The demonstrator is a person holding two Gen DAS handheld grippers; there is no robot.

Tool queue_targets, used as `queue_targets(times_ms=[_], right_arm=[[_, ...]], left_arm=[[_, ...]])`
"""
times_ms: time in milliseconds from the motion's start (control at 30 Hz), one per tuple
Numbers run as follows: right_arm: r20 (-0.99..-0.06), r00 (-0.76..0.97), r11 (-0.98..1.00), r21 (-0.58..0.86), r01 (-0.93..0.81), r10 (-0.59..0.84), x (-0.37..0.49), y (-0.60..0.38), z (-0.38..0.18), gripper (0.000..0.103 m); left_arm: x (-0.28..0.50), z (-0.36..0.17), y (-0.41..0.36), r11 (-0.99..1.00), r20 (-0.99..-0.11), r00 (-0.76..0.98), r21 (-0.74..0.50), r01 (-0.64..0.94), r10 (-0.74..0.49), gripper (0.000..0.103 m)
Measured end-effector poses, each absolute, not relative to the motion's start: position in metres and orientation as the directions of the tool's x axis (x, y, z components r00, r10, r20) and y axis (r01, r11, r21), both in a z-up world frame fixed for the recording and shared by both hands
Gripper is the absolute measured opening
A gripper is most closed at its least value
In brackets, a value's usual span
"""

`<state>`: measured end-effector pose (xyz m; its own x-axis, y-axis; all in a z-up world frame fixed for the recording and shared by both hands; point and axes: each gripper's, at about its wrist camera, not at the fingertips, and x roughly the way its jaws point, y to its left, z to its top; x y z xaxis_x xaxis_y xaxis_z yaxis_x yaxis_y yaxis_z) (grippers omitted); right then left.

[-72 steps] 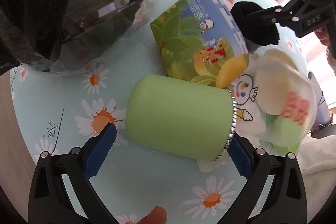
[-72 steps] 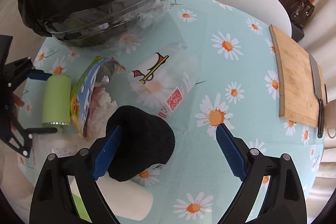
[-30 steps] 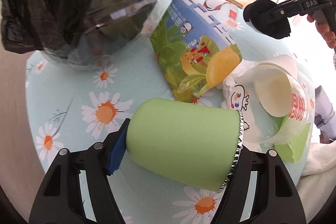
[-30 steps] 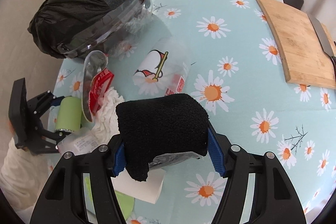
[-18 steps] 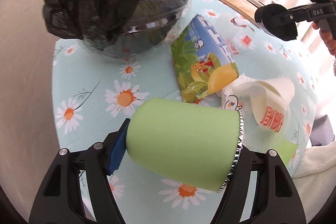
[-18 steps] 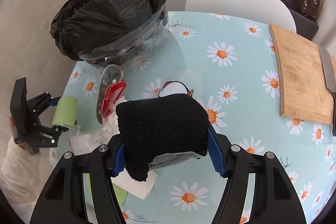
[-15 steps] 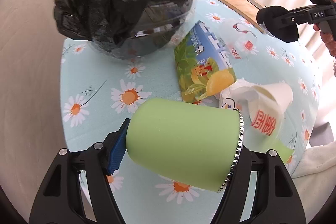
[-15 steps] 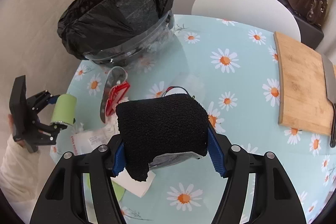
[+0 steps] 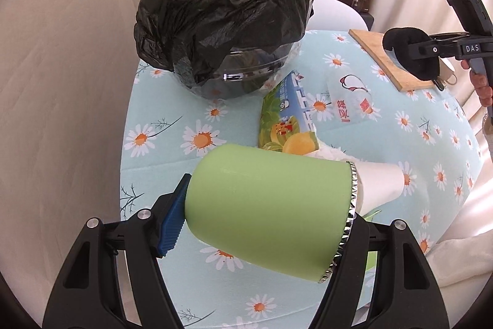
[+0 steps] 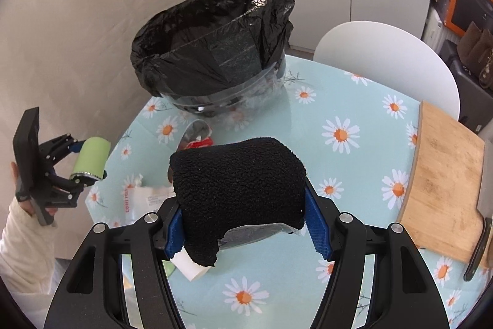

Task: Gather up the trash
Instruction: 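Lift the black cup and green cup toward the bin with both tools, then open the left tool to drop the green cup into the bin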

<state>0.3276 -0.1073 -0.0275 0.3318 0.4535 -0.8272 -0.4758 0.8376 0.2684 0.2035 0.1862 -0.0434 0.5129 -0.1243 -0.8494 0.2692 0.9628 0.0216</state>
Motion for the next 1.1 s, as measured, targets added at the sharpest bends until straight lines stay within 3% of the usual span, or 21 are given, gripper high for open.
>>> queue_targets(times_ms=[467, 667, 867, 1100], right_arm=[[-0.767, 0.384, 0.786, 0.242, -0.568, 0.514, 0.336, -0.116, 0.017, 0.061], [-0.755, 0.433, 0.807, 0.210, -0.552, 0.493, 0.350, -0.110, 0.037, 0.061], [-0.727, 0.492, 0.830, 0.192, -0.524, 0.479, 0.364, -0.099, 0.059, 0.061], [-0.726, 0.508, 0.845, 0.189, -0.501, 0.464, 0.385, -0.082, 0.062, 0.061]], left_arm=[[0.228, 0.001, 0.162, 0.976, -0.805, 0.579, 0.004, 0.218, -0.126, 0.070], [0.262, 0.024, 0.162, 0.961, -0.779, 0.601, -0.006, 0.277, -0.178, 0.066], [0.302, 0.030, 0.161, 0.932, -0.783, 0.577, -0.009, 0.363, -0.233, 0.053], [0.319, 0.035, 0.167, 0.905, -0.775, 0.579, 0.022, 0.425, -0.253, 0.054]])
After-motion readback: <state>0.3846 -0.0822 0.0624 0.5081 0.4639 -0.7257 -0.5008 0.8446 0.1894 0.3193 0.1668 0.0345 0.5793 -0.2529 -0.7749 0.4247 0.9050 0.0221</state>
